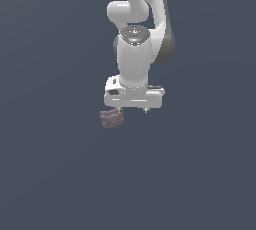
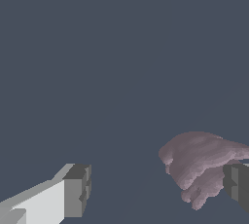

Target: Pick up the object and move it to a goal position.

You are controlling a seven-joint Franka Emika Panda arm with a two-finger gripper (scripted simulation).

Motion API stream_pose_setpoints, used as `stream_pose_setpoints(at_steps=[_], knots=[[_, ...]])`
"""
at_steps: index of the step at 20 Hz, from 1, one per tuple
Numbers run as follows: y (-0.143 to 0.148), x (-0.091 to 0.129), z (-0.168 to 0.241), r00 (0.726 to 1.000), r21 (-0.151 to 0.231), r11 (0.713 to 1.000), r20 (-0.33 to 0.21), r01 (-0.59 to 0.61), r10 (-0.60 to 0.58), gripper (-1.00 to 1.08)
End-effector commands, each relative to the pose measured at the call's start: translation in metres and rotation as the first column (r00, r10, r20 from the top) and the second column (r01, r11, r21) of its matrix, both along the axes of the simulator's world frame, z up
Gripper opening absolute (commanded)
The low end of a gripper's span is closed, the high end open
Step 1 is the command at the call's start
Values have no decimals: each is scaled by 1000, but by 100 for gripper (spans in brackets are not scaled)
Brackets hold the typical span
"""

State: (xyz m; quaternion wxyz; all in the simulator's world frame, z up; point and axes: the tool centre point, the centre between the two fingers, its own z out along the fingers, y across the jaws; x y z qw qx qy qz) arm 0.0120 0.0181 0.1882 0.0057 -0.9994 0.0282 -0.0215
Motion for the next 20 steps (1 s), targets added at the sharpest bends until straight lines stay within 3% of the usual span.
stream_pose_setpoints(at_steps=[1,6,10,15,20], knots=[[-3,-1,-2,999,2,999,-3,45,-45,100],[-13,-5,-8,986,5,986,-9,164,-164,100],[-22,-8,-14,959,7,959,-16,283,-283,100],[-34,-13,-21,902,8,902,-25,431,-430,100],[-46,-18,-28,823,6,823,-32,568,-567,100]])
